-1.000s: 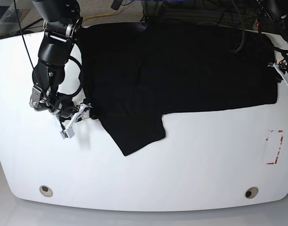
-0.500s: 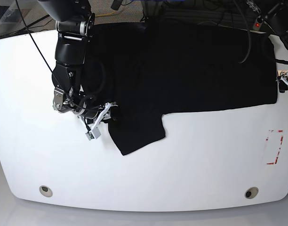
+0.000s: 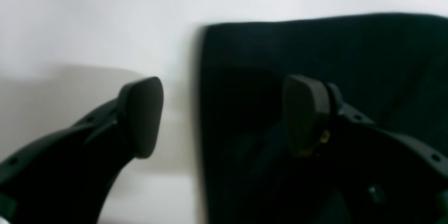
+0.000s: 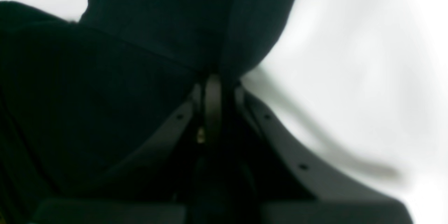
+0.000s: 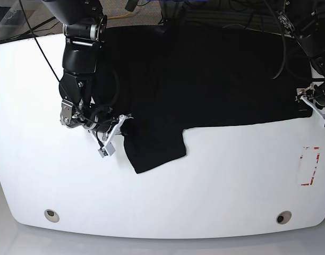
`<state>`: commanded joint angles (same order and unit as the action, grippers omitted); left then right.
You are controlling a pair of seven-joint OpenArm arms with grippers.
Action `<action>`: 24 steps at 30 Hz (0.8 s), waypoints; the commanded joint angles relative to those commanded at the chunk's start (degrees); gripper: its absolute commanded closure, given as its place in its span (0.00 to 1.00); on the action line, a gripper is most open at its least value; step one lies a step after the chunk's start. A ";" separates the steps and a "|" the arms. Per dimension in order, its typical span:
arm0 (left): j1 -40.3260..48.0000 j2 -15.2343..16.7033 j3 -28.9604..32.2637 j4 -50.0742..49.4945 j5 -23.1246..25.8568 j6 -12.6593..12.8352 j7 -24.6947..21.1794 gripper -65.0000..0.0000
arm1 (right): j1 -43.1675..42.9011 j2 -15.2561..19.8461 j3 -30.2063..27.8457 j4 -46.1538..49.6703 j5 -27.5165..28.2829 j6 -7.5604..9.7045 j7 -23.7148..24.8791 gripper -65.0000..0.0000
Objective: Fold the T-shirt properly
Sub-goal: 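Release the right gripper and move it to the shirt's sleeve edge, then grasp the hem with both grippers and fold it over onto the shirt body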
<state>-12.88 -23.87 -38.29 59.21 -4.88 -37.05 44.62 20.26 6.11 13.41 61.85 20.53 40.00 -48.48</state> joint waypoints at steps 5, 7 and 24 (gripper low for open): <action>-2.46 0.18 0.53 -4.13 0.00 0.00 0.09 0.25 | -0.09 0.00 0.00 0.00 0.00 0.00 0.00 1.00; -3.34 0.18 2.11 -5.36 0.00 0.00 0.09 0.35 | -0.09 0.00 0.00 0.09 0.00 0.00 0.00 1.00; -7.65 0.35 4.22 3.60 -0.09 0.09 3.08 1.00 | 2.20 3.08 0.00 9.67 0.53 0.00 -6.24 1.00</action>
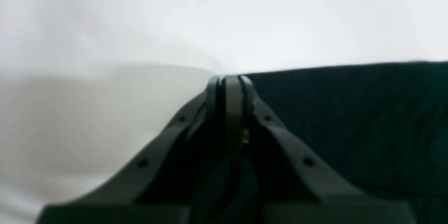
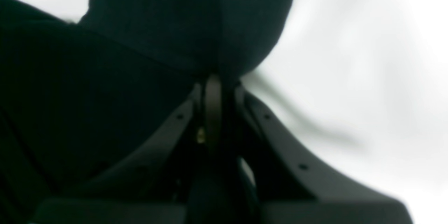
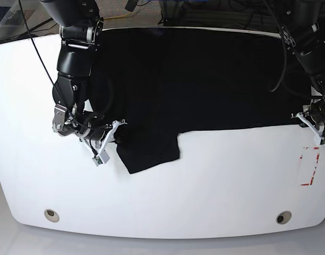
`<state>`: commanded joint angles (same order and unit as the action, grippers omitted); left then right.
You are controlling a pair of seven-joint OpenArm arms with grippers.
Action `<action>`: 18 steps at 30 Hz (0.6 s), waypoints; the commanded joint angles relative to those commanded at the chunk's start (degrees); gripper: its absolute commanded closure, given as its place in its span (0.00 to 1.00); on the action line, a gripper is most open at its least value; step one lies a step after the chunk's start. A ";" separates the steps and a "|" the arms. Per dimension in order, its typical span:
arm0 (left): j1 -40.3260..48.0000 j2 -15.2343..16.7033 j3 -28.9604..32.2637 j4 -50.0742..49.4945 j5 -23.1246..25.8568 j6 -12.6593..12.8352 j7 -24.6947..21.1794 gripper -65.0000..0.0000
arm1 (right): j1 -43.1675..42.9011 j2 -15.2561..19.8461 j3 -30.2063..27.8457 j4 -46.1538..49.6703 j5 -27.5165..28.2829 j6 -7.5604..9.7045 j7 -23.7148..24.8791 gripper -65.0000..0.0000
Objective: Fold the T-shirt properly
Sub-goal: 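Grasp the hem with both grippers and fold it over onto the shirt body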
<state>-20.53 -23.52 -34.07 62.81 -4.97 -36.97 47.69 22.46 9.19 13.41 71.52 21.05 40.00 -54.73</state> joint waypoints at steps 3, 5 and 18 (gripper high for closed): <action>-0.09 0.79 0.00 4.04 0.00 -0.09 2.20 1.00 | 0.00 0.62 0.00 4.40 0.09 0.00 -2.81 1.00; 0.09 1.76 0.00 6.68 0.00 -0.09 3.52 1.00 | -0.09 0.62 0.00 7.12 0.09 0.00 -4.92 1.00; 10.20 7.12 0.00 25.67 0.00 -0.09 11.43 1.00 | -13.19 1.76 0.18 29.10 1.85 0.00 -13.80 1.00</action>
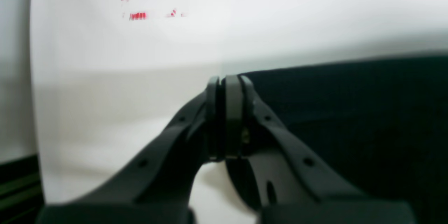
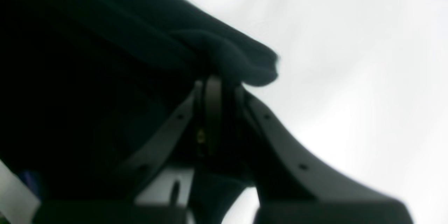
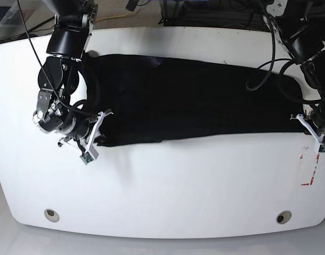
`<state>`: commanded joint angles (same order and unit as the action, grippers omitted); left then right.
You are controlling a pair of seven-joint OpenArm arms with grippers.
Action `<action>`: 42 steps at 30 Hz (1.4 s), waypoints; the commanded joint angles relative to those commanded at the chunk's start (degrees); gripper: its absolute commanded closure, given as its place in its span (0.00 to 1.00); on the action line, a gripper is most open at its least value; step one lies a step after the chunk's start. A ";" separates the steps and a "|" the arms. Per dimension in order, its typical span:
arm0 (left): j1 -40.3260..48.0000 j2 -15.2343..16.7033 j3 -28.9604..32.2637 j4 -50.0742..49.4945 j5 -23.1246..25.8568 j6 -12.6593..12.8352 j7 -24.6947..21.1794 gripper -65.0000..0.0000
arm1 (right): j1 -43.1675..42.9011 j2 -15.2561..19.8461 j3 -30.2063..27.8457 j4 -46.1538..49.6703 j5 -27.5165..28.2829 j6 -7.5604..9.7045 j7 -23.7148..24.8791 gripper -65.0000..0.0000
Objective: Fold the T-shirt properly
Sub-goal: 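Grasp the hem with both grippers and fold it over onto the shirt body, then tuck the loose sleeve under with the right gripper, smoothing the folded strip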
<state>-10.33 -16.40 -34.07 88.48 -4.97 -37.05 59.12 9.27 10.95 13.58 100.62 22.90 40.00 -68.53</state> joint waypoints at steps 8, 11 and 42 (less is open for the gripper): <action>6.86 -0.44 -0.09 -0.09 0.00 -0.09 -3.16 0.99 | -11.96 2.46 0.44 4.13 6.33 0.00 -1.23 1.00; 8.70 -1.93 0.00 -0.09 0.09 -1.41 -3.60 0.99 | -15.03 2.90 0.44 3.87 6.77 0.00 -1.14 1.00; 10.81 -0.35 2.81 3.78 0.53 -2.95 -3.52 0.18 | 4.22 2.99 7.30 -22.68 16.97 0.00 -3.43 0.20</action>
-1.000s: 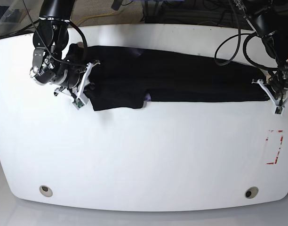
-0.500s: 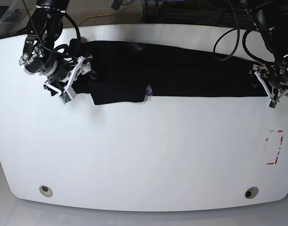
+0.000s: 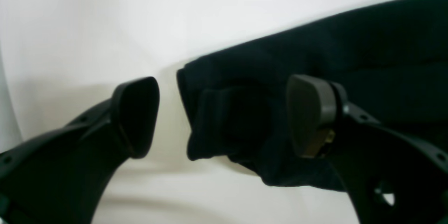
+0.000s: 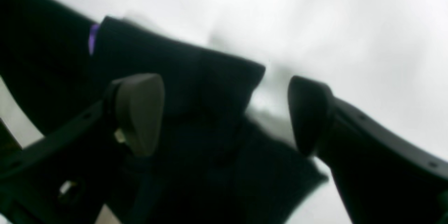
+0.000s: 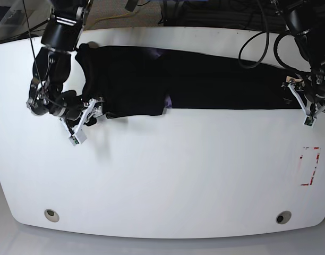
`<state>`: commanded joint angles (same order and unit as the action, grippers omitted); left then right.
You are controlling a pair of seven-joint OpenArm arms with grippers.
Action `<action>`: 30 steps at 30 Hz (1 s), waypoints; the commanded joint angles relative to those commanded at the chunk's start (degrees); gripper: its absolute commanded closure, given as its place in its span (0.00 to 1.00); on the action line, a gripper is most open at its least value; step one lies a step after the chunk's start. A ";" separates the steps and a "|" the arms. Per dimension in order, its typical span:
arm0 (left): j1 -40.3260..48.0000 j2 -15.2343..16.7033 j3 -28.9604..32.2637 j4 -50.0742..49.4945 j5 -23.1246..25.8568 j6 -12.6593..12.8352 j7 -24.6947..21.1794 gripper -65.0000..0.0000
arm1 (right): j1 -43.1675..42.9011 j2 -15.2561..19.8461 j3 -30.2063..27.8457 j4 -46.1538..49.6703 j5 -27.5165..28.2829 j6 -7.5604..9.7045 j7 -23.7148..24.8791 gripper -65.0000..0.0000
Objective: Fold the T-shirt properly
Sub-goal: 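Tuck the loose sleeve under with the right gripper, smoothing the folded strip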
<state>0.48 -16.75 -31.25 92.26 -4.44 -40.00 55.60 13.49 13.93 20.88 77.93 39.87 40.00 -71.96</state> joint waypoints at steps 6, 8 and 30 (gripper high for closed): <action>0.00 0.09 1.14 -2.55 0.00 0.00 -0.09 0.18 | 1.85 -0.62 -0.26 -3.96 0.09 -1.01 0.09 0.27; 0.00 0.18 1.14 -2.64 -0.09 0.00 -0.18 0.18 | 1.85 -0.62 -2.29 -4.13 0.09 -2.42 0.09 0.32; 0.00 0.26 1.32 -2.99 -0.26 0.00 -0.18 0.18 | -0.62 0.00 -9.85 3.60 0.09 -6.29 3.87 0.48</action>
<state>0.48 -16.48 -29.93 89.27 -4.70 -40.00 55.43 12.88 13.93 11.03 81.54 39.96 33.71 -68.09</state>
